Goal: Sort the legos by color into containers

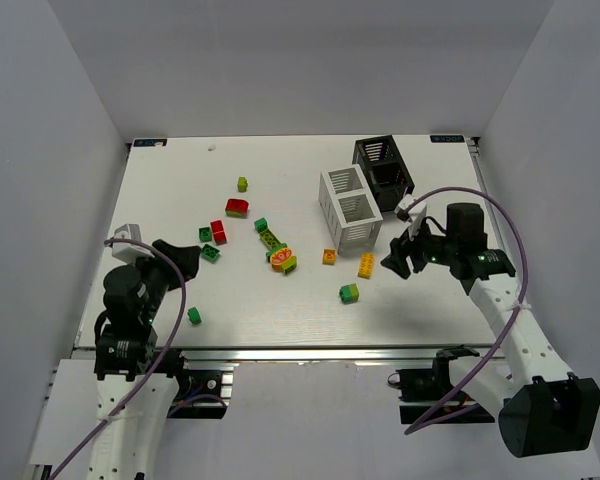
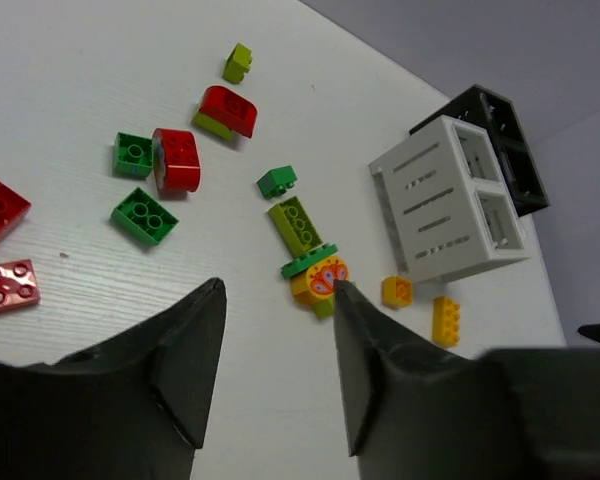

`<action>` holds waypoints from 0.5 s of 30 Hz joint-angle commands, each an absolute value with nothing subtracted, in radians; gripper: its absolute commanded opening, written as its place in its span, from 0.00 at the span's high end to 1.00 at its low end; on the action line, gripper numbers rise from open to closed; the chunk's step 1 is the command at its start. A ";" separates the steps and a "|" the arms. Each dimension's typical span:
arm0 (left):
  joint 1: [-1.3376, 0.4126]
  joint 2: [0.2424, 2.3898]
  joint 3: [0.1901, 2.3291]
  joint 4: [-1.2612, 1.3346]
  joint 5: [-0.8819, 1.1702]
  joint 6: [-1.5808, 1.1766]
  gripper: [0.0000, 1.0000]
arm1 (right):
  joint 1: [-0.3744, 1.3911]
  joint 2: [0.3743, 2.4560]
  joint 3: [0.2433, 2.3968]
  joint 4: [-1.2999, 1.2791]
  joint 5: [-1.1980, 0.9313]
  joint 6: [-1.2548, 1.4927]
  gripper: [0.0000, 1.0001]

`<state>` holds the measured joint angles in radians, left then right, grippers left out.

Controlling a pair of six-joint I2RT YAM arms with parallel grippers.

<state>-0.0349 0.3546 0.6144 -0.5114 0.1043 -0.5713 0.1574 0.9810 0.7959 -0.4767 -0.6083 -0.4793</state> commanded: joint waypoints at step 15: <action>-0.035 0.436 0.539 -0.405 0.206 -0.649 0.20 | 0.209 1.008 0.706 -0.428 -0.450 -0.293 0.11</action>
<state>-0.0349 0.4355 0.5552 -0.4507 0.1787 -0.6289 0.2035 0.9932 0.7185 -0.4686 -0.4839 -0.3237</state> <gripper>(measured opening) 0.786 0.889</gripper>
